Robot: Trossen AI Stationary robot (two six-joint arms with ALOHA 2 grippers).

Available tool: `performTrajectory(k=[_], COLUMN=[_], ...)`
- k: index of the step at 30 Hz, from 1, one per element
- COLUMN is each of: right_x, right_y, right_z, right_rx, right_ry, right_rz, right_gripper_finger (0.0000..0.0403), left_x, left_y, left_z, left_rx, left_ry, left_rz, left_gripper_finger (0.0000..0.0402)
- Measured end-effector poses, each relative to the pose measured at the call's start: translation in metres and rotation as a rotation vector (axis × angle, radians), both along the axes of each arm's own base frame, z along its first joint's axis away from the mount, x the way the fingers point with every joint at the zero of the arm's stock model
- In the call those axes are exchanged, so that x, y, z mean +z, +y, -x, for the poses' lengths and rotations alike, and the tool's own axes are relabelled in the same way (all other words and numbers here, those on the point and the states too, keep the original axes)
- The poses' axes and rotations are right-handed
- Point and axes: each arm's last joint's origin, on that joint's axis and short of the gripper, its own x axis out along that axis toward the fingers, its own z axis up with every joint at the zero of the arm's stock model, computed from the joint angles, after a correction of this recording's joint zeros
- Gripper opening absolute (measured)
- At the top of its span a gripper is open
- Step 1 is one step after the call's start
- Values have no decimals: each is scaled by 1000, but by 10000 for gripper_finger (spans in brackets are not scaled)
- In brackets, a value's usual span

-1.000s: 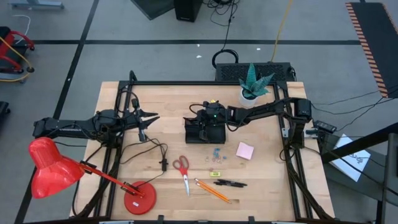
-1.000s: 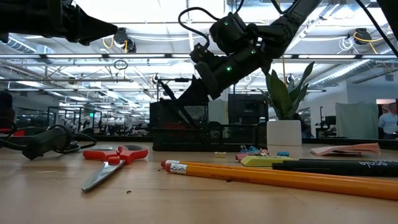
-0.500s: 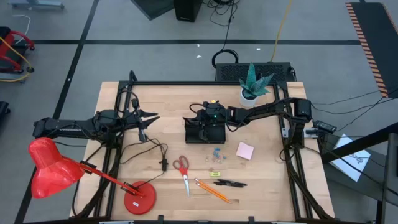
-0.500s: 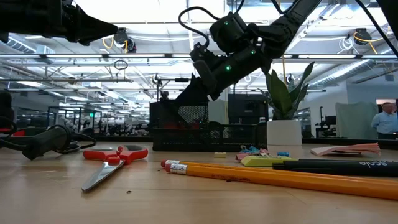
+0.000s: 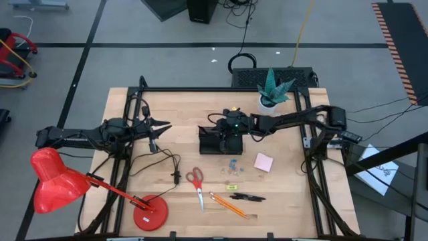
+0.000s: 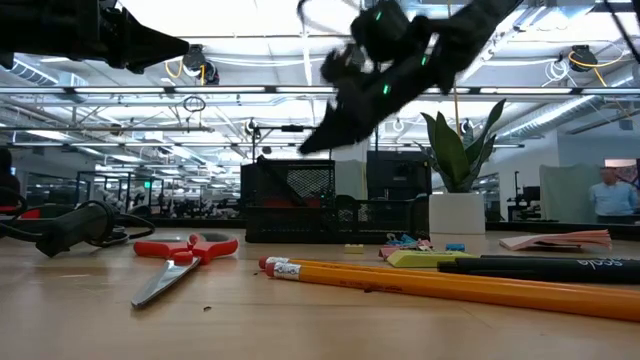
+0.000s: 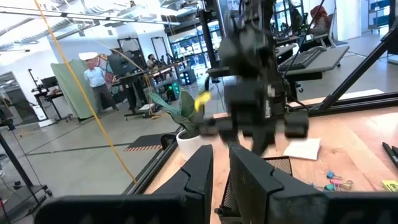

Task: Pick and place office supplies into organizer
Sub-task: Put the black pen into the black desk organizer

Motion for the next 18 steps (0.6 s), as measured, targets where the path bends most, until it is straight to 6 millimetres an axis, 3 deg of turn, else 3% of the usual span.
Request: performTrajectory(k=[5, 11, 15, 18], right_x=[46, 101, 117, 116], right_y=[18, 38, 53, 67], right_z=[20, 50, 69, 78], right_rx=[18, 75, 196, 231], right_ry=[-56, -247, -264, -194], right_rz=[171, 102, 9, -28], right_gripper_finger=[55, 5, 6, 1], left_x=[0, 0, 0, 0], left_y=[0, 0, 0, 0], left_z=[0, 0, 0, 0], left_rx=[0, 0, 0, 0], left_ry=[0, 0, 0, 1], left_rz=[0, 0, 0, -1], left_gripper_finger=[63, 63, 63, 63])
